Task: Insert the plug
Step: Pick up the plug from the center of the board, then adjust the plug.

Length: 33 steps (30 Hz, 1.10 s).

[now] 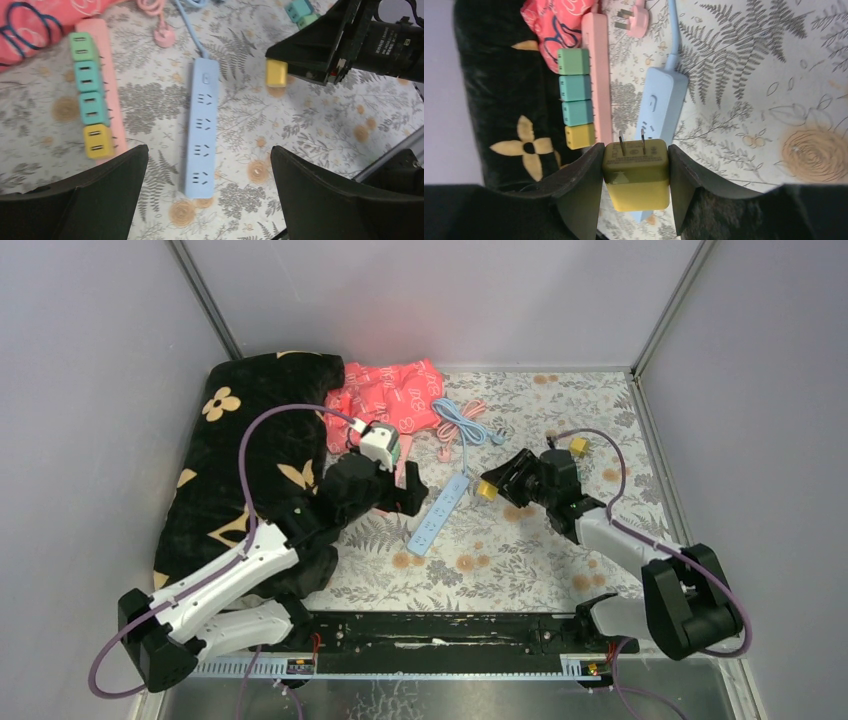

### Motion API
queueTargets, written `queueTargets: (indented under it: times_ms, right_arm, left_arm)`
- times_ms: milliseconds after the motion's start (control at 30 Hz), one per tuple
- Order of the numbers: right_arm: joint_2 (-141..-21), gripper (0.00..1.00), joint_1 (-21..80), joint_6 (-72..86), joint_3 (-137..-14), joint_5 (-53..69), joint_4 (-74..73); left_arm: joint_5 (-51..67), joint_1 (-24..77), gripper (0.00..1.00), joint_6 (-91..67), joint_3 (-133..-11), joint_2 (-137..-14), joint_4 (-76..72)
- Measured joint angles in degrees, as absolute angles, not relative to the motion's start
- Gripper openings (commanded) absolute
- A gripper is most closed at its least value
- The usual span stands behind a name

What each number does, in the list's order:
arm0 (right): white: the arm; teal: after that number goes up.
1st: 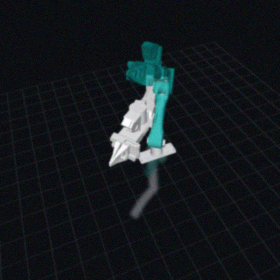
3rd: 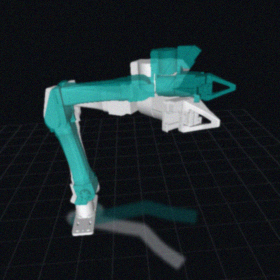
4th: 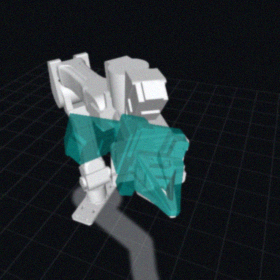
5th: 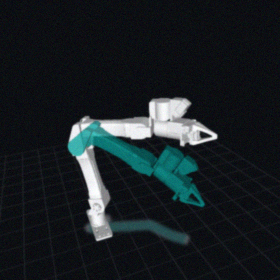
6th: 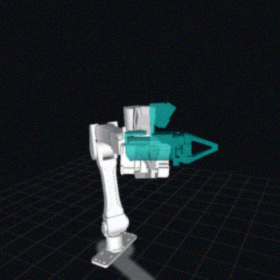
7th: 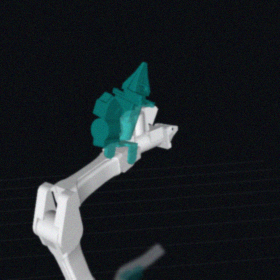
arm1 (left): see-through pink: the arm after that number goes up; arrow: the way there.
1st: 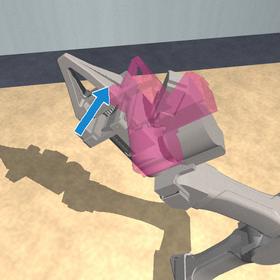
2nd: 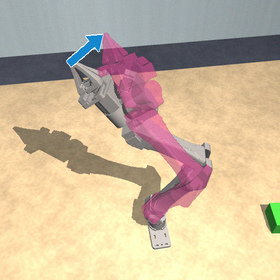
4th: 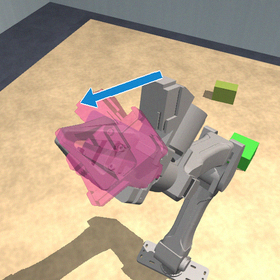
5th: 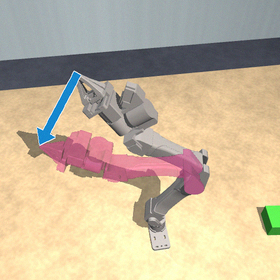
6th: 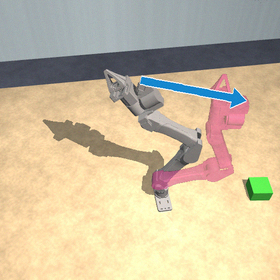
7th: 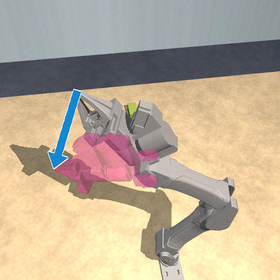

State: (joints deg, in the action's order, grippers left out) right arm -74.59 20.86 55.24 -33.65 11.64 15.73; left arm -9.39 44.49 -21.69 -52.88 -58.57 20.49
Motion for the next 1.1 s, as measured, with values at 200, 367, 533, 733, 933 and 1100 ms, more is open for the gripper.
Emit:
queueTargets:
  times_ms: [200,367,533,733,933,1100]
  right_arm:
    - [-70.0,0.41,21.8,64.4,-28.6,11.7,22.2]
    - [-67.2,0.41,22.5,71.5,-24.7,11.7,27.8]
    - [-64.5,0.41,22.8,76.8,-22.4,11.7,29.5]
    - [-62.1,0.41,22.9,81.9,-21.6,11.8,32.1]
    - [-61.9,0.40,22.9,85.5,-21.1,12.8,34.0]
    - [-61.8,0.40,23.1,88.4,-20.0,13.2,35.0]
  left_arm:
    - [-9.4,48.8,1.00,-25.5,-50.2,-62.0,14.2]
    - [-10.4,53.1,1.00,-26.9,-49.4,-65.3,8.4]
    - [-12.7,57.5,1.00,-27.1,-49.2,-67.9,2.5]
    - [-15.9,59.7,0.96,-27.1,-49.2,-71.6,-3.4]
    - [-18.1,60.1,0.91,-27.5,-49.2,-74.2,-9.2]
    - [-18.8,60.7,0.84,-27.4,-49.2,-76.9,-14.1]
